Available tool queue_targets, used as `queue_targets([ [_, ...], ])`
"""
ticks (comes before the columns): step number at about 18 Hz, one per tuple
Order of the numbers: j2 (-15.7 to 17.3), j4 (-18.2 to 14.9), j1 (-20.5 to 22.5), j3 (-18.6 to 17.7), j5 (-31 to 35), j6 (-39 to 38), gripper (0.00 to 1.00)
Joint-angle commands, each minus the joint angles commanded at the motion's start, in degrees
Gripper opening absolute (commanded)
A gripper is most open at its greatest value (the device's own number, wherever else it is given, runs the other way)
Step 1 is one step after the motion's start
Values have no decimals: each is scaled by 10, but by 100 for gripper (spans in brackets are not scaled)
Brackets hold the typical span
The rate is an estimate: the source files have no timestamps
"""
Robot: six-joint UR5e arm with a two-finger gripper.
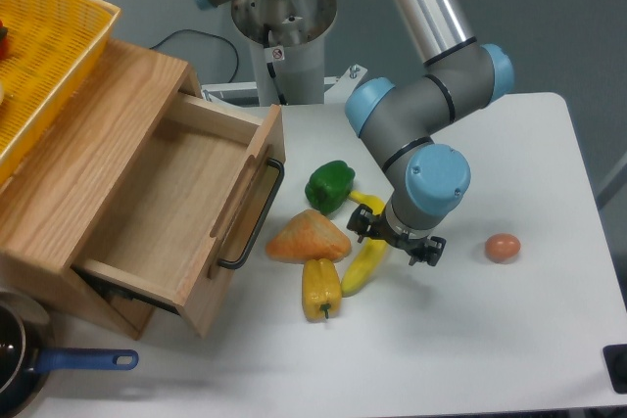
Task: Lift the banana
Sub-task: 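Lower the open gripper down onto the middle of the yellow banana, then close the gripper fingers around the banana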
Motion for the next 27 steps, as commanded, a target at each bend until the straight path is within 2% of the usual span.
queue_targets([
  [13, -22, 2, -18, 3, 25, -1, 100],
  [27, -22, 13, -27, -11, 54, 0, 100],
])
